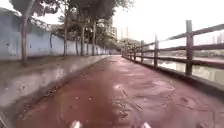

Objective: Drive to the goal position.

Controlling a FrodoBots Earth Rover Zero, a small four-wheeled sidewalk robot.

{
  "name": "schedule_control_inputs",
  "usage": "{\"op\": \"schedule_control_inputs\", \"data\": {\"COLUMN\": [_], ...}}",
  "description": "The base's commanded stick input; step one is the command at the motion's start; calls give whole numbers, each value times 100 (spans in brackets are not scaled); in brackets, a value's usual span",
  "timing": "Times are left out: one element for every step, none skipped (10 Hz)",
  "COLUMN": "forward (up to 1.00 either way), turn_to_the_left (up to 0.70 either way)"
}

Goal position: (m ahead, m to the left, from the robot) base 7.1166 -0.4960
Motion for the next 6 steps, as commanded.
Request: {"op": "schedule_control_inputs", "data": {"forward": [70, 70, 70, 70, 70, 70], "turn_to_the_left": [0, 0, 0, 0, 0, 0]}}
